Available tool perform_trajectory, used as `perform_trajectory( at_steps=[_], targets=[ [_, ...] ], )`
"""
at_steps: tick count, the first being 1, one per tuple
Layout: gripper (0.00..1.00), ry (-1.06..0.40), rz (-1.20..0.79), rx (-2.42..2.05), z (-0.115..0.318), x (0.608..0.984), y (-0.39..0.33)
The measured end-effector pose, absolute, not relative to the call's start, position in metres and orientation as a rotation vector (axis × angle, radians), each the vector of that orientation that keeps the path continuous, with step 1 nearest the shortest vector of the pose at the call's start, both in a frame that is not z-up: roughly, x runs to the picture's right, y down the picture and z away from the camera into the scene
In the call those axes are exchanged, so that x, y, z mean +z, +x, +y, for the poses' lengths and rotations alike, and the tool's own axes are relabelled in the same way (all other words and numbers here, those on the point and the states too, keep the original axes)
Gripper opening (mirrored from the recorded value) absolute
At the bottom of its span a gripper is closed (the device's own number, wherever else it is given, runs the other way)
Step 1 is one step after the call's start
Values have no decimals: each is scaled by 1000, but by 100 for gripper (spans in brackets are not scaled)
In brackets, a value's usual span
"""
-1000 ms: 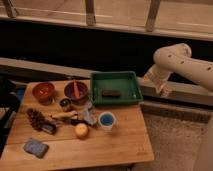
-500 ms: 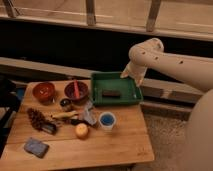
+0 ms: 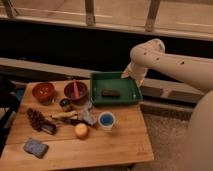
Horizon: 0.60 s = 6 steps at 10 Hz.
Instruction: Place eraser in tray
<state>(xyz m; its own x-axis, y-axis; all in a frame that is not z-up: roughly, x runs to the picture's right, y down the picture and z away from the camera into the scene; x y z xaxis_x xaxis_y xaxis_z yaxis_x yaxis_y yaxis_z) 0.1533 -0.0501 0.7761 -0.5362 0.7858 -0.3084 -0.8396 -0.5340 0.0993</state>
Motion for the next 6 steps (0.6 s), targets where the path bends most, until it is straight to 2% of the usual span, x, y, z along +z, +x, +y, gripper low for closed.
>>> perform_trajectory(
  at_steps=[6],
  targets=[
    [65, -448, 251, 1964, -42, 825, 41]
  ],
)
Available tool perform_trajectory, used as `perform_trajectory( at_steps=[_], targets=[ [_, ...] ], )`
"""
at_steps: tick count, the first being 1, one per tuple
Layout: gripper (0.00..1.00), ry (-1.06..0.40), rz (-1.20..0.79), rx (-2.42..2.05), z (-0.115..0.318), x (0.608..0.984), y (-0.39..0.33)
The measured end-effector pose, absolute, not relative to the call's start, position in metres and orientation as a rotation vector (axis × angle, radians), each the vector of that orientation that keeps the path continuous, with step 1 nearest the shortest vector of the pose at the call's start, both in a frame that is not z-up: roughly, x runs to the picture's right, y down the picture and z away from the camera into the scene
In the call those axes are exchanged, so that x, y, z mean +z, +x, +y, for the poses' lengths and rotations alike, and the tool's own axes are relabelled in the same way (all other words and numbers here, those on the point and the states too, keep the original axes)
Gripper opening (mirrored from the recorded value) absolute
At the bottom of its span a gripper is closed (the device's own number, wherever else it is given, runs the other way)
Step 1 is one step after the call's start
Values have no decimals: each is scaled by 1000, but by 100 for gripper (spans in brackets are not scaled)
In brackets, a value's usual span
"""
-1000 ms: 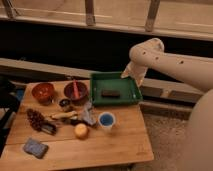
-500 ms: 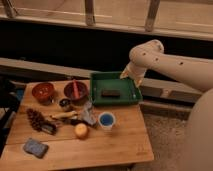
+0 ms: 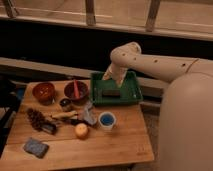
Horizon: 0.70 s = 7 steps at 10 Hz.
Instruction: Place eraser in tray
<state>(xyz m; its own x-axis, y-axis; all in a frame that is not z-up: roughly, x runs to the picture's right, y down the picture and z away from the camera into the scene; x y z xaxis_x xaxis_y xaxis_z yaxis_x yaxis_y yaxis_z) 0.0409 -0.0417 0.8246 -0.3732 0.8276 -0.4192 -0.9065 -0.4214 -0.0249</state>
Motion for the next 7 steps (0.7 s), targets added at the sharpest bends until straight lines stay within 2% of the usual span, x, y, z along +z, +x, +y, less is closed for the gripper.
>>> perform_trajectory(
  at_steps=[4, 7],
  targets=[
    [65, -470, 301, 1904, -21, 865, 32],
    [65, -430, 338, 1911, -35, 896, 61]
  ],
)
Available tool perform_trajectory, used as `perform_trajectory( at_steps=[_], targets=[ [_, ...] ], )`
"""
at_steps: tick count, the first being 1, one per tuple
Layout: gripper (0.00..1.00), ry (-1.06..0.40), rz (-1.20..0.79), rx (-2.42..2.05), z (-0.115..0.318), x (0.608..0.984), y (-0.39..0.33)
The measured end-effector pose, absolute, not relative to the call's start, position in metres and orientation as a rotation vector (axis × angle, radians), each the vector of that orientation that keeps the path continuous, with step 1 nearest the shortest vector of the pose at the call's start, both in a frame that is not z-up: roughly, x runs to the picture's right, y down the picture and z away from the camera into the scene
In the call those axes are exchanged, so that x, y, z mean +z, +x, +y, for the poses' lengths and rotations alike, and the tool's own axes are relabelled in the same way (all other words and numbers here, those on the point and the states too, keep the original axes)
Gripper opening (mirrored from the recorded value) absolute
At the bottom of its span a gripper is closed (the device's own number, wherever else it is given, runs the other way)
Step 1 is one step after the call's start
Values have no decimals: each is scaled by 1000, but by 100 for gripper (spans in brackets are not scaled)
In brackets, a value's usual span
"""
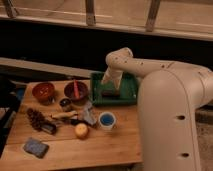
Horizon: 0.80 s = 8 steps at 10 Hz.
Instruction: Place eraser in tray
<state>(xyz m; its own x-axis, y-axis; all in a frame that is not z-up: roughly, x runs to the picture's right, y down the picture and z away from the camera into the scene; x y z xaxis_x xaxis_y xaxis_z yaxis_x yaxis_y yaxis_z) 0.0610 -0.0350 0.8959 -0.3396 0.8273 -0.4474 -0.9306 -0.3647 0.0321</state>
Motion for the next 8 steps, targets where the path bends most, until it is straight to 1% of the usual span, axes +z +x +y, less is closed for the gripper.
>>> perform_trajectory(
  at_steps=[1, 3, 8],
  targets=[
    [65, -419, 345, 1924, -38, 905, 71],
    [65, -410, 357, 1961, -28, 922, 100],
    [65, -404, 364, 1961, -27, 922, 98]
  ],
)
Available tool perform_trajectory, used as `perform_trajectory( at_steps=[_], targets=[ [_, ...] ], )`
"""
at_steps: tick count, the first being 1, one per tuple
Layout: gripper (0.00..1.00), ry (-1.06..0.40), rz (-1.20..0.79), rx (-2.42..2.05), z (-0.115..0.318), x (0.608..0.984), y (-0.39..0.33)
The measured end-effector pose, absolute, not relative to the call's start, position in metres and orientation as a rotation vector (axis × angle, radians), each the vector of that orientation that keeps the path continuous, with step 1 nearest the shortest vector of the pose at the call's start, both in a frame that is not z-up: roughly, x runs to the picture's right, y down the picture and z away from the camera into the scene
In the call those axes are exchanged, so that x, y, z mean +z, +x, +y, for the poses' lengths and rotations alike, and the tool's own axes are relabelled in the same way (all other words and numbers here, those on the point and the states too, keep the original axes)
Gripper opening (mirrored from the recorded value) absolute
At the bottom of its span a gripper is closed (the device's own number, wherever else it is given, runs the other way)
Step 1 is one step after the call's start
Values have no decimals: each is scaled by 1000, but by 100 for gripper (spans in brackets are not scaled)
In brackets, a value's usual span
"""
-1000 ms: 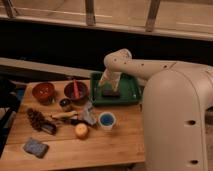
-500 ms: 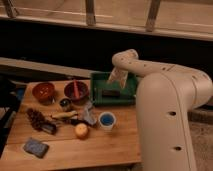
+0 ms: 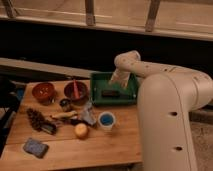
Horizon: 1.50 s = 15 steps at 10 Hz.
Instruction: Place eraser in tray
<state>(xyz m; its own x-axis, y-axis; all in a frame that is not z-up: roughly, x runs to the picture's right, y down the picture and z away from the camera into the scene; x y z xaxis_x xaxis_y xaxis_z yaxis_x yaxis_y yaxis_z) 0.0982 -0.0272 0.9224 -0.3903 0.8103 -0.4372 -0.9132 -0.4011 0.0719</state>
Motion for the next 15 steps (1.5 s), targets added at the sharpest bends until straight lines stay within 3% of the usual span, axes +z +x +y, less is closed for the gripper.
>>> perform_trajectory(
  at_steps=[12, 13, 15],
  targets=[
    [64, -553, 457, 2035, 25, 972, 95],
    [59, -560, 459, 2034, 27, 973, 94],
    [37, -580, 447, 2019, 29, 973, 90]
  ],
)
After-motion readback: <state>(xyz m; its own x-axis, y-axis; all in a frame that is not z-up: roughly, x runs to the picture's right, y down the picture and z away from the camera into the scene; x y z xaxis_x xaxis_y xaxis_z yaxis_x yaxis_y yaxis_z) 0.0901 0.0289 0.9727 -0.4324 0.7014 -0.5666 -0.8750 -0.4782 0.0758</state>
